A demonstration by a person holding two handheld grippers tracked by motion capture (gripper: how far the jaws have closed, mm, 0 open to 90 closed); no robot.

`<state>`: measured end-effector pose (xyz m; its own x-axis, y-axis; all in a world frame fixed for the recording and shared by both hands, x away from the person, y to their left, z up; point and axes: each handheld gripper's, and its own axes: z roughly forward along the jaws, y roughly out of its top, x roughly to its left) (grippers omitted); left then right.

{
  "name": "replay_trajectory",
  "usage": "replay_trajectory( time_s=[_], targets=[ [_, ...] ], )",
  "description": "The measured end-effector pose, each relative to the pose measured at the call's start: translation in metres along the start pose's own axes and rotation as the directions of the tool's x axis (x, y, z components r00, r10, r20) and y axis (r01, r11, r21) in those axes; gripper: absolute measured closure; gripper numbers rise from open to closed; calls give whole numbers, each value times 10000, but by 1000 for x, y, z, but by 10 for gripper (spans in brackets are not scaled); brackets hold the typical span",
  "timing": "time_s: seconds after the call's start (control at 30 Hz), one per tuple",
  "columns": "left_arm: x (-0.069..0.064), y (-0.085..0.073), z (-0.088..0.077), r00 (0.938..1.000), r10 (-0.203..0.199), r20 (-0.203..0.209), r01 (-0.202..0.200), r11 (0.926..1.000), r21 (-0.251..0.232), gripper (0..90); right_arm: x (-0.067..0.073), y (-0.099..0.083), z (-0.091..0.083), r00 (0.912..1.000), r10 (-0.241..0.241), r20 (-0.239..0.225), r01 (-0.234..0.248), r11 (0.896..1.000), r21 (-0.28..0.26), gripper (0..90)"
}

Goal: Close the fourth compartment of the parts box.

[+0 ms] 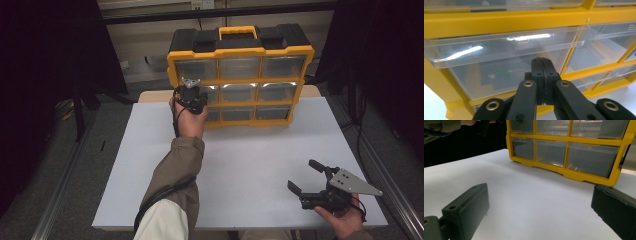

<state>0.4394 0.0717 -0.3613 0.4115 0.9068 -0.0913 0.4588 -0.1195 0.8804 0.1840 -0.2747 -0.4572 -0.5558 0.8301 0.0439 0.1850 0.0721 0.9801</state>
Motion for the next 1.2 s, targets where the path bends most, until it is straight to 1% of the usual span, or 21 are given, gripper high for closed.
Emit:
replay_trajectory(
  time_s=[0.17, 0.27, 0.3, 0.4, 0.43, 0.57, 0.63, 0.7, 0.87, 0.9, 0.93, 1.03, 1.07, 1.1, 1.13, 1.17, 1.2],
  targets=[
    [0, 0, 2, 10000, -49, -32, 49, 10000, -76, 899, 0, 0, 0, 10000, 79, 15, -79, 10000, -45, 15],
    [0, 1, 2, 10000, 7, -44, -7, 10000, -43, 898, 0, 0, 0, 9999, 102, 45, -101, 9999, -59, 15],
    [0, 1, 3, 10000, -89, -32, 89, 9999, -118, 895, 0, 0, 0, 9999, 103, 46, -102, 9999, -58, 15],
    [0, 0, 3, 10000, -87, -14, 87, 9998, -183, 888, 0, 0, 0, 9999, 119, 44, -119, 9999, -69, 15],
    [0, 0, 3, 10000, -60, -18, 60, 9999, -154, 886, 0, 0, 0, 9999, 104, 48, -103, 9999, -62, 15],
    [-1, -1, 3, 9999, -163, 23, 163, 9995, -277, 867, 0, 0, 0, 10000, 14, 16, -14, 10000, -39, 15],
    [0, -1, 2, 10000, -79, 6, 79, 9998, -196, 852, 0, 0, 0, 10000, 6, 14, -6, 10000, -39, 15],
    [1, -2, 0, 9999, -143, 14, 144, 9997, -198, 848, 0, 0, 0, 10000, 6, 35, -6, 10000, -21, 15],
    [4, -7, -4, 10000, -98, 11, 98, 9997, -202, 831, 0, 0, 0, 10000, -16, 14, 16, 10000, -11, 15],
    [5, -8, -5, 9999, -81, 93, 83, 9997, -217, 828, 0, 0, 0, 10000, -31, 16, 31, 10000, -12, 15],
    [6, -9, -6, 9999, -118, 58, 119, 9997, -203, 823, 0, 0, 0, 10000, -25, 27, 25, 10000, -8, 15],
    [7, -11, -9, 9998, -194, 66, 196, 9994, -286, 790, 0, -1, 1, 10000, -48, -22, 48, 10000, -37, 15],
    [8, -12, -11, 9999, -102, 68, 104, 9997, -241, 788, 0, 0, 1, 10000, -58, -3, 58, 10000, -3, 15],
    [8, -13, -12, 9998, -158, 82, 161, 9995, -285, 778, 0, 0, 1, 10000, -62, -10, 62, 10000, -3, 15],
    [8, -14, -13, 9998, -142, 140, 147, 9994, -322, 761, 0, -1, 1, 10000, -59, -13, 59, 10000, -13, 15],
    [8, -15, -14, 9999, -60, 84, 62, 9996, -285, 750, 1, -1, 1, 10000, -38, -7, 38, 10000, -19, 15],
    [9, -16, -16, 9999, -53, 112, 56, 9995, -302, 742, 1, -1, 1, 10000, -35, -8, 35, 10000, -9, 15]
  ],
)
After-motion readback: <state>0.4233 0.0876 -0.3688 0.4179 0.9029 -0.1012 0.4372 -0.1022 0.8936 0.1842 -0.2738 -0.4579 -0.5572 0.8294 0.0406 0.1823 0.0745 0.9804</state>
